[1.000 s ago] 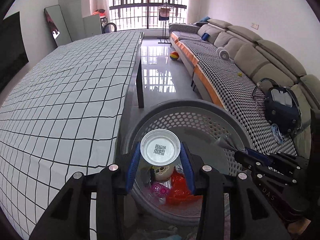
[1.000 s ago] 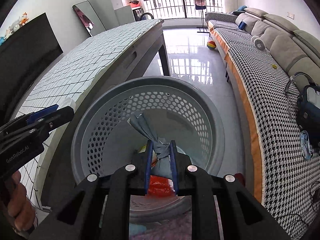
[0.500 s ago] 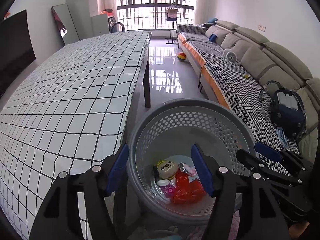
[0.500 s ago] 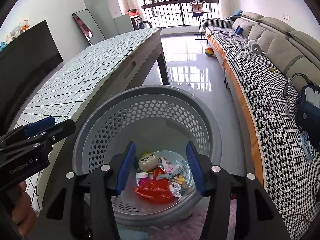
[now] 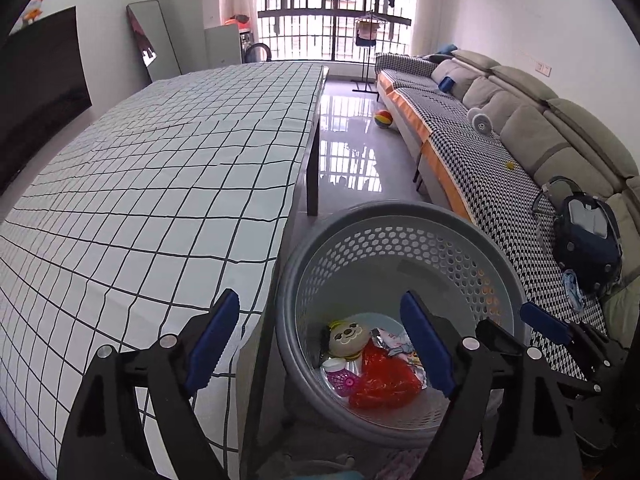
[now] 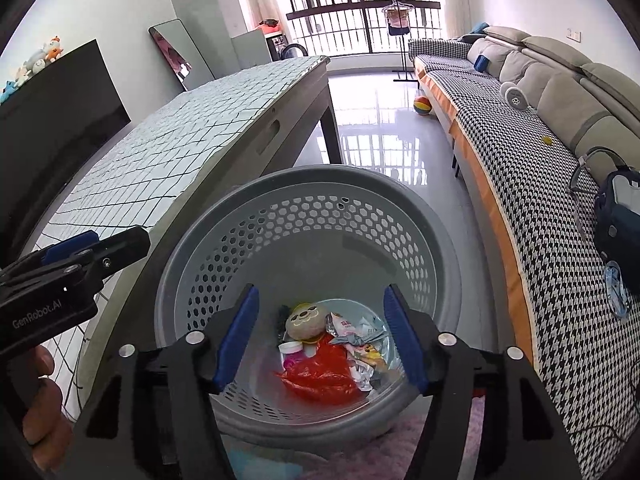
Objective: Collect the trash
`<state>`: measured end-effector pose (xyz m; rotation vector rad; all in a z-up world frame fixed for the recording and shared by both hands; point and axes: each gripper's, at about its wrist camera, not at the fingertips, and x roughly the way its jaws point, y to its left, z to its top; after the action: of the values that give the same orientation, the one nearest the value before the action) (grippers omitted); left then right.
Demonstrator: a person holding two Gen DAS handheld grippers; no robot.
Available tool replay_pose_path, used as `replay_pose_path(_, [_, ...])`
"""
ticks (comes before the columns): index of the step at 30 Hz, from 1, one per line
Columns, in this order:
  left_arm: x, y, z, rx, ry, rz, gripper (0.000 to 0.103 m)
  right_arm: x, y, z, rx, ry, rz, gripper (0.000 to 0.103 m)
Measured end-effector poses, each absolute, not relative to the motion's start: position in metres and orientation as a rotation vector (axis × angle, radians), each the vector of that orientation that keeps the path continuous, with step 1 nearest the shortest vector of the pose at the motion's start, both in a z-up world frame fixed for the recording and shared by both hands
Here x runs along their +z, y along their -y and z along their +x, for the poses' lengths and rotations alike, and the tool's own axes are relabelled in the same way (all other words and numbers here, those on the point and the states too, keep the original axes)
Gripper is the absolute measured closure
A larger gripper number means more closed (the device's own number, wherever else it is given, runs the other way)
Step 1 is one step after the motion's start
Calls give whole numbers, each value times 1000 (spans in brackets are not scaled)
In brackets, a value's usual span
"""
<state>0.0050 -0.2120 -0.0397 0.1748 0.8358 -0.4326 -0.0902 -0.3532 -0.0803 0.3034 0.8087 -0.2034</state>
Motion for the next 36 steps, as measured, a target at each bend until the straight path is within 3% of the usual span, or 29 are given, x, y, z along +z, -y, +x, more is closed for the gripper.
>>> replay_pose_path(12, [-42,203,1,-395,-819,181,11,-77,352,-93,-239,-798,291,28])
replay_pose_path(36, [-45,198,-6,-381,-829,177,7,-75,349,-99,-256,-801,289,26])
